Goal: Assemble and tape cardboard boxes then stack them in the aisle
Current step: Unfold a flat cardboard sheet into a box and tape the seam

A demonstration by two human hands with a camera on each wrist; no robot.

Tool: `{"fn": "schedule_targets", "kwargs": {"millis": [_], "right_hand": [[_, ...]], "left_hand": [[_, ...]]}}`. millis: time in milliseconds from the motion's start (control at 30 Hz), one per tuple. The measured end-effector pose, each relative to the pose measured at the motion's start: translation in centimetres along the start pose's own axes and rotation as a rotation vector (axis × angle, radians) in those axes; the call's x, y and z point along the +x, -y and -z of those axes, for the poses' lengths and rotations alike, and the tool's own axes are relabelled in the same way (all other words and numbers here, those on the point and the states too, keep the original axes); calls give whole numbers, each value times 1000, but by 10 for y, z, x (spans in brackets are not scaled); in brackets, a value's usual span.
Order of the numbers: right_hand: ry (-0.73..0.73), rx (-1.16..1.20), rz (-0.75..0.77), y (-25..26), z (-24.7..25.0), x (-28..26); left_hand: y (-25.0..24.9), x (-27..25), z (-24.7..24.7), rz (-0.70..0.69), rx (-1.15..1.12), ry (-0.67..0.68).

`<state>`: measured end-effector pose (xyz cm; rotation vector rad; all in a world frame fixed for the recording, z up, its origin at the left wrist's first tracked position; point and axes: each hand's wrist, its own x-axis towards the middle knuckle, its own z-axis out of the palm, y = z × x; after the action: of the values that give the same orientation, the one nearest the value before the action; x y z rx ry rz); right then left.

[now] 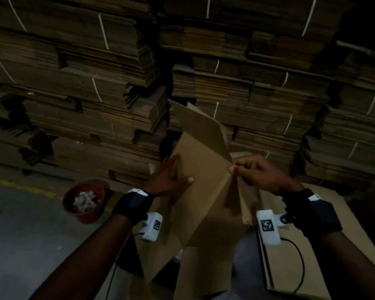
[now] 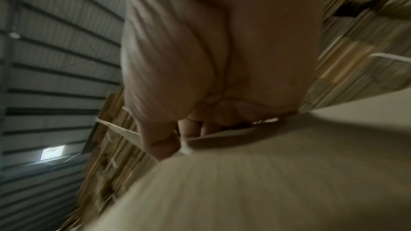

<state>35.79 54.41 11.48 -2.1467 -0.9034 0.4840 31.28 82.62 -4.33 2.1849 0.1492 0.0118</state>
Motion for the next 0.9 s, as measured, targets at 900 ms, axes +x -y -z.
{"fn": "schedule_targets", "kwargs": {"millis": [900], "right_hand": [[-159, -385, -476, -127, -163, 30]], "left_hand": [[-6, -12, 89, 0, -110, 11]]}}
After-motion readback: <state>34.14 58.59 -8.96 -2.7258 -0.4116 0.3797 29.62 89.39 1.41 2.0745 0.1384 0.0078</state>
